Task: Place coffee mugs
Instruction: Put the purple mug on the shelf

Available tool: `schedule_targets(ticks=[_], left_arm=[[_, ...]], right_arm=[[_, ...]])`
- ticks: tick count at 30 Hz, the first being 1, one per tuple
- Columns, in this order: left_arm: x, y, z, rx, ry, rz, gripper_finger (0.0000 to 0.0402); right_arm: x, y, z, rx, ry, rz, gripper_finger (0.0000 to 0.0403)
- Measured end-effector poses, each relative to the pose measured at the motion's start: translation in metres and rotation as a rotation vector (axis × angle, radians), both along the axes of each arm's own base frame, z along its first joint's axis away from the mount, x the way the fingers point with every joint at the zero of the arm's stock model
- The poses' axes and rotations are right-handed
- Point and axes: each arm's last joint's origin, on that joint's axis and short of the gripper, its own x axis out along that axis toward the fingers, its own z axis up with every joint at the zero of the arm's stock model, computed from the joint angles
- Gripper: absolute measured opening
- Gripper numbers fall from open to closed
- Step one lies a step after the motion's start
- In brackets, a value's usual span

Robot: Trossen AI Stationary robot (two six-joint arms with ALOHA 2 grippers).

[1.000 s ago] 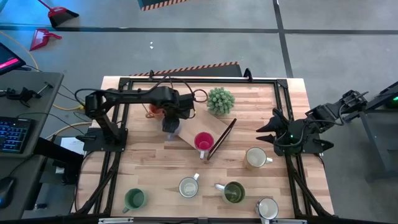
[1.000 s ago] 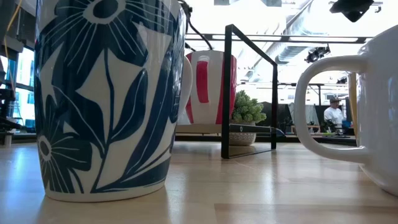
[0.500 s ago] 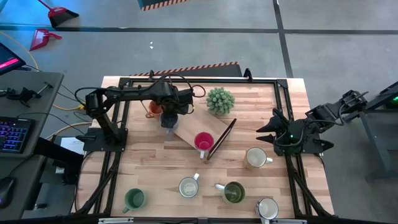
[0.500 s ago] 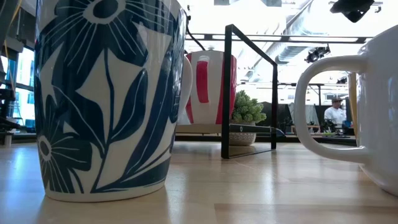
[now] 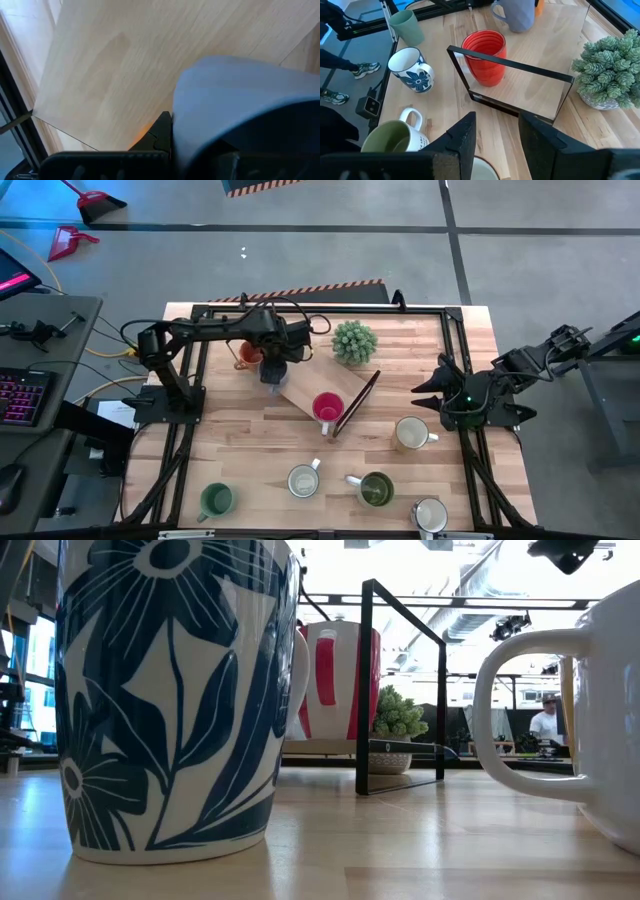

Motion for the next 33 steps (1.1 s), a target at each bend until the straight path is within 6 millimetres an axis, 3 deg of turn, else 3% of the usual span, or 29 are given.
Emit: schedule_targets(ticks=[23,33], left_arm=[[0.0005,0.0024,-0.0077,0.035,-0.011,0.003,0.0015],[0.0039,0.0025,-0.0072,0.014,-0.052,0.004,0.0043]], right_arm=[[0.0011,0.0006,0.0017,0.011,-0.019,0.001,0.0128],[0.0012,0.0007,0.0018,0.012,-0.020,0.001,0.0128]])
